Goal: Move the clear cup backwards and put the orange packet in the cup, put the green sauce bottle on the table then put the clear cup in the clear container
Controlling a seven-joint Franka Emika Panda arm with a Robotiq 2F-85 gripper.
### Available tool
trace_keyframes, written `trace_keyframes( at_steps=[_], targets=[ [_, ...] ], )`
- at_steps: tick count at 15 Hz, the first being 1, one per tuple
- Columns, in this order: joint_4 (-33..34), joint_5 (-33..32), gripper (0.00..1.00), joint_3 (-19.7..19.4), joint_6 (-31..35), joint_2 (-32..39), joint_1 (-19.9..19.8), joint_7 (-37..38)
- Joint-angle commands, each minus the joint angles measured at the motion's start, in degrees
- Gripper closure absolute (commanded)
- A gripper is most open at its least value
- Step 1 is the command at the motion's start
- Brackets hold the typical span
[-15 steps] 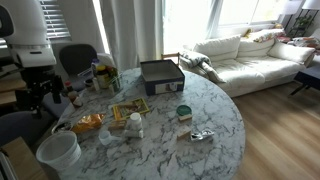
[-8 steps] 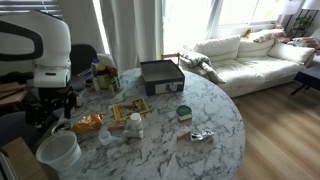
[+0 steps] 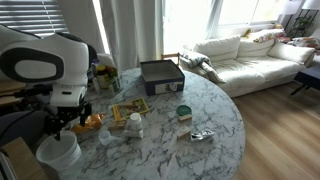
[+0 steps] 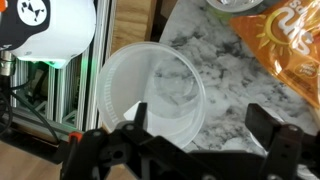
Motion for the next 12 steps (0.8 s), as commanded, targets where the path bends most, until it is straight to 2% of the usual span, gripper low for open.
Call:
trace_keyframes(
  at_steps=[1, 2, 3, 7, 12],
  targets=[
    [0.07, 1.46, 0.23, -1.87, 3.99, 4.17, 1.62, 1.81],
    [0.08, 1.78, 0.29, -2.09, 4.79, 4.93, 1.85, 2.01],
    [0.09, 2.04, 0.29, -2.26, 5.74, 5.60, 2.14, 2.18],
    [0.11, 2.10, 0.61, -2.61, 7.96, 7.07, 3.01, 2.50],
    [0.35, -2.47, 0.98, -3.11, 4.49, 4.17, 2.43, 1.89]
  ],
)
